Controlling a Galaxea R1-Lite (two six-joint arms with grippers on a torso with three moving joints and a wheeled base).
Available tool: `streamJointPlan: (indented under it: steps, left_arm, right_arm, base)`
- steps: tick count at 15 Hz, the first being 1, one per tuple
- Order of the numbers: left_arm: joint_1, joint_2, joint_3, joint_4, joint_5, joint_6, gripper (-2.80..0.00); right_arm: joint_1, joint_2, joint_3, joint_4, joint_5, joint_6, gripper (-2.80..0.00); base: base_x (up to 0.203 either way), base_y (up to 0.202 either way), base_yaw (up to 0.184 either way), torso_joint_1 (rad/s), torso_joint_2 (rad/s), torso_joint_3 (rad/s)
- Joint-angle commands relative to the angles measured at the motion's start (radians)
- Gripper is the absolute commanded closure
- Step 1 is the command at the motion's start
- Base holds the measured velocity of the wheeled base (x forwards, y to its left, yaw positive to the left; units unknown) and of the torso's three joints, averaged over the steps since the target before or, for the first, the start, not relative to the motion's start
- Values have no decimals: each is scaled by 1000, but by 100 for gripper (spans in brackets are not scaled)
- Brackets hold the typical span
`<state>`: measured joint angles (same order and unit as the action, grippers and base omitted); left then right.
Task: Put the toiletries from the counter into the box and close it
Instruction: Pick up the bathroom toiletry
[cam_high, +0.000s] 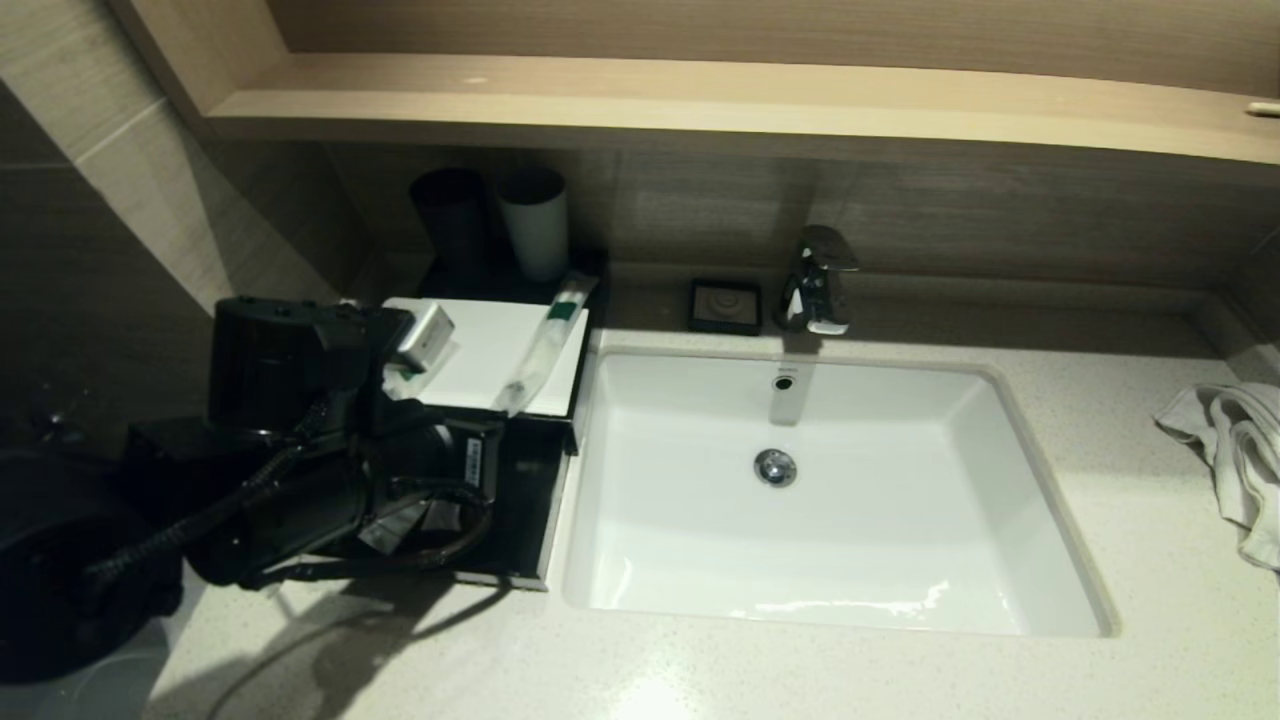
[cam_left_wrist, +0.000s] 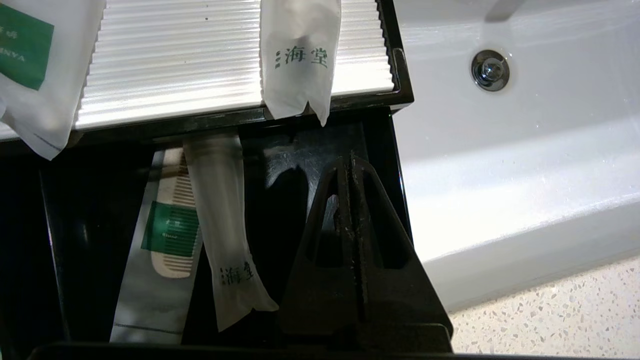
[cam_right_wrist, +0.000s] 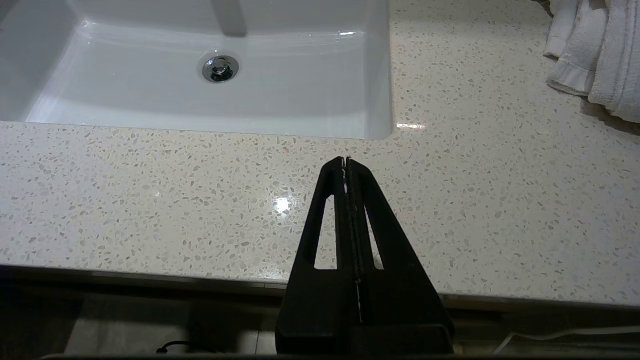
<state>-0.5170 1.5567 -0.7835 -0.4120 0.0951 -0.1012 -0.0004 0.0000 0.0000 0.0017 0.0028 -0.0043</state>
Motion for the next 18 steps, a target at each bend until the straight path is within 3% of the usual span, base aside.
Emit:
streamJointPlan:
  steps: [1, 7, 11, 18]
  left_arm:
    - [1, 25, -24, -5, 2, -3, 0]
    - [18, 37, -46, -7, 8, 11, 0]
    - [31, 58, -47, -10, 8, 87, 0]
    - [30, 62, -66, -42, 9, 89, 0]
  right_arm:
    - [0, 0, 0, 0, 0, 0, 0]
    - [-1, 0, 0, 0, 0, 0, 0]
    - [0, 0, 0, 0, 0, 0, 0]
    - [0, 0, 0, 0, 0, 0, 0]
  base:
    - [0, 0, 0, 0, 0, 0]
    - [0, 0, 0, 0, 0, 0]
    - [0, 0, 0, 0, 0, 0]
    - [0, 0, 0, 0, 0, 0]
